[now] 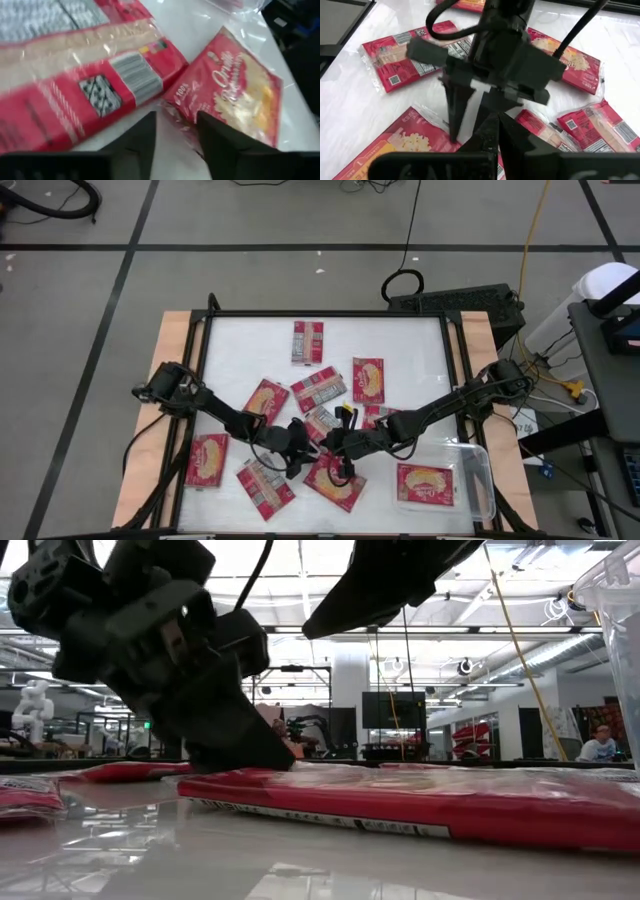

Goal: Sort popcorn bags into baskets
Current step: Put the red popcorn pack into the transparent bin

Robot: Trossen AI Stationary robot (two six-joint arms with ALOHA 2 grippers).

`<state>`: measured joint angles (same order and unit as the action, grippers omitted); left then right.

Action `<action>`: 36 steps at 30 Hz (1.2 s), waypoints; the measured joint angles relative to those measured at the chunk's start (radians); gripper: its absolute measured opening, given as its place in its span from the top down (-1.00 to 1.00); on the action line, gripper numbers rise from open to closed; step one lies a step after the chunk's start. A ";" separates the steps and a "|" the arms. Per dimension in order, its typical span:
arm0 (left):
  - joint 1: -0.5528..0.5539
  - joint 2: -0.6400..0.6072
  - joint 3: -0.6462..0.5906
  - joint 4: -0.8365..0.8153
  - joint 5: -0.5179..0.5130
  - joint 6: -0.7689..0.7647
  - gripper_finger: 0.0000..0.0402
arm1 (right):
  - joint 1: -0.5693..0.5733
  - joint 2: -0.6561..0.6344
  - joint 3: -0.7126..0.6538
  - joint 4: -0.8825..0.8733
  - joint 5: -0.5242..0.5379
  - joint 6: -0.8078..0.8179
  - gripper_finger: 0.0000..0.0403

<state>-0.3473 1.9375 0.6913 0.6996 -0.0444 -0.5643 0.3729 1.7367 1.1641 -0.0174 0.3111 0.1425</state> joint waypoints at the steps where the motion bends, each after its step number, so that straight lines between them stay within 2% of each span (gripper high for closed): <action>1: 0.000 0.018 0.012 0.012 0.001 0.032 0.46 | 0.000 0.000 0.000 0.000 0.000 0.001 1.00; 5: -0.008 0.057 0.057 0.006 0.006 0.148 0.85 | 0.002 0.000 0.000 0.001 0.000 0.002 1.00; 7: -0.006 0.058 0.064 -0.002 0.013 0.171 0.95 | 0.008 0.000 0.000 -0.001 -0.001 0.011 1.00; 13: 0.016 -0.015 0.061 -0.067 0.017 0.264 0.98 | 0.030 0.000 0.000 -0.014 0.000 0.040 1.00; 23: 0.018 -0.241 0.062 -0.276 -0.014 0.538 0.99 | 0.019 -0.009 0.000 -0.030 -0.002 0.176 0.96; 28: 0.026 -0.315 0.062 -0.335 -0.052 0.620 0.99 | 0.020 -0.058 0.002 -0.048 -0.013 0.258 0.80; 36: 0.049 -0.350 0.062 -0.340 -0.062 0.675 1.00 | 0.015 -0.059 0.001 -0.160 -0.055 0.461 0.39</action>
<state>-0.2984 1.5871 0.7536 0.3596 -0.1062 0.1109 0.3878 1.6776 1.1648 -0.1778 0.2565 0.6039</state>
